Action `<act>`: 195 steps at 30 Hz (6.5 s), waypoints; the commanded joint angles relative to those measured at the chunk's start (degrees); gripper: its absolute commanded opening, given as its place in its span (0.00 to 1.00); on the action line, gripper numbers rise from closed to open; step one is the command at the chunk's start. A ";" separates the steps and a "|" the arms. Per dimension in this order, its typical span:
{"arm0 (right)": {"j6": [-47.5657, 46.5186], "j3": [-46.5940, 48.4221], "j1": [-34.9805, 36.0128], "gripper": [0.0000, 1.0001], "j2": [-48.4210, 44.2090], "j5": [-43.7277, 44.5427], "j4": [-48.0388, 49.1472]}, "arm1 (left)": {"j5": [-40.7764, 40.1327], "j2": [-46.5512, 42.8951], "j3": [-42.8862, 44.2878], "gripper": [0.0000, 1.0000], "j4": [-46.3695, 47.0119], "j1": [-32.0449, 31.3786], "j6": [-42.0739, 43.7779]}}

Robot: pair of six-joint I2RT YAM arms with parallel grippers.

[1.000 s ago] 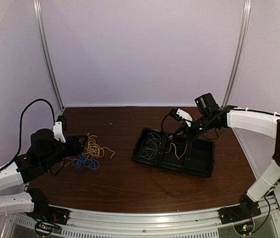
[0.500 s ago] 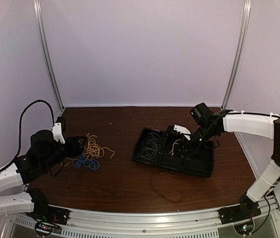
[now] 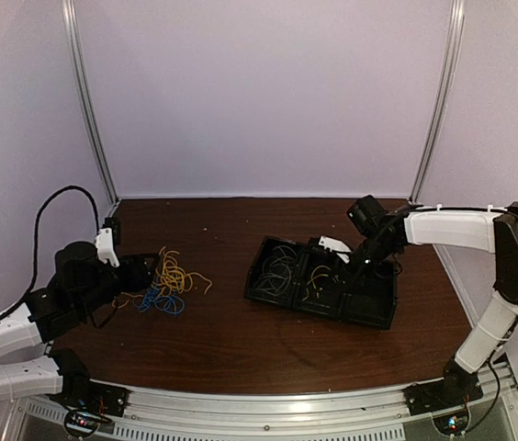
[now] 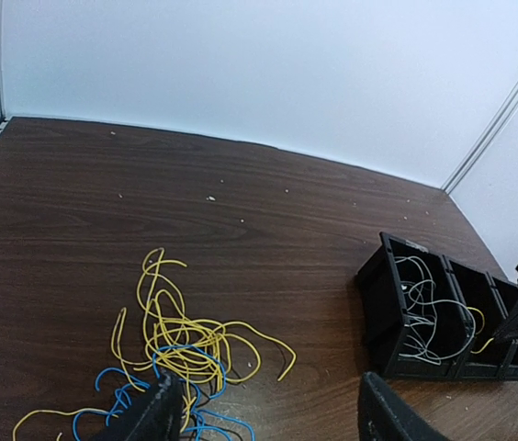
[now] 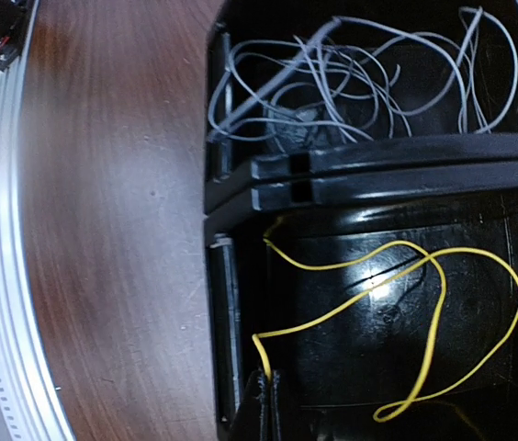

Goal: Untangle the cables

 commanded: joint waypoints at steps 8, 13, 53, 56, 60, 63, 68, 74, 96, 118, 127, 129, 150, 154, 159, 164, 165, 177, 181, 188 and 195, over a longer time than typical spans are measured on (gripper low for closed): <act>4.36 2.87 -0.38 0.28 2.00 10.40 5.93 | -1.47 -2.53 0.21 0.67 -2.54 -0.27 -0.65; 2.59 4.16 -0.30 0.47 -4.01 10.26 2.24 | -3.30 -0.46 0.44 0.75 -4.35 -0.23 -2.57; 0.78 1.39 11.24 0.54 -9.84 4.93 10.85 | 8.44 49.57 34.69 0.00 -15.21 15.47 9.99; 1.15 1.21 11.25 0.54 -8.72 3.97 11.70 | 9.99 45.27 38.05 0.00 -18.48 13.33 11.53; 2.39 3.63 11.41 0.54 -6.37 2.00 12.88 | 10.44 38.04 49.73 0.00 -26.02 7.34 12.61; 3.55 8.40 11.59 0.54 -4.11 0.01 12.17 | 7.40 34.47 61.93 0.00 -34.16 2.14 12.06; 4.68 19.15 12.39 0.56 -1.50 -2.08 11.24 | 7.43 28.06 73.73 0.00 -40.09 -0.19 9.46; 7.18 22.16 14.58 0.67 -2.04 -1.82 20.31 | 11.16 22.98 76.56 0.00 -39.05 -0.19 9.37; 19.88 28.26 25.37 0.76 15.74 -8.37 35.03 | 19.42 14.79 56.90 0.00 -34.01 -0.19 4.16; 25.15 34.14 23.85 0.13 31.69 -4.22 42.39 | 19.48 17.07 68.13 0.00 -38.73 -0.19 3.18; 31.24 27.94 23.77 0.13 34.17 -7.02 45.41 | 19.90 26.29 88.48 0.00 -41.56 -0.19 5.17; 31.39 25.35 23.48 0.17 32.03 -8.64 45.59 | 20.96 28.46 92.68 0.00 -41.96 -0.18 5.17; 20.54 16.78 19.43 0.65 8.14 -7.56 40.25 | 28.87 22.43 68.64 0.00 -36.77 -0.19 3.81; 24.73 20.99 19.69 0.67 13.49 -10.14 42.78 | 30.42 22.66 68.04 0.00 -36.77 -0.19 3.70; 28.02 26.67 20.09 0.68 18.55 -11.69 44.28 | 31.87 23.09 67.93 0.00 -36.77 -0.19 3.71; 31.06 30.95 20.09 0.67 20.96 -13.51 44.78 | 32.49 23.42 67.79 0.00 -36.77 -0.19 3.69; 31.64 31.66 20.08 0.67 21.36 -14.35 45.02 | 32.58 23.46 67.71 0.00 -36.77 -0.19 3.69; 37.14 39.50 22.65 0.58 28.51 -18.20 46.95 | 34.32 24.84 70.05 0.00 -36.78 -0.19 3.78; 41.71 39.77 22.65 0.33 32.60 -15.97 50.28 | 34.89 25.43 73.16 0.00 -36.78 -0.19 3.44; 44.60 36.60 22.65 0.19 40.63 -15.07 54.38 | 29.60 29.01 89.13 0.00 -41.44 -0.19 5.27; 44.57 30.45 22.67 0.19 41.44 -13.52 55.02 | 23.31 33.00 102.41 0.00 -41.77 -0.19 7.26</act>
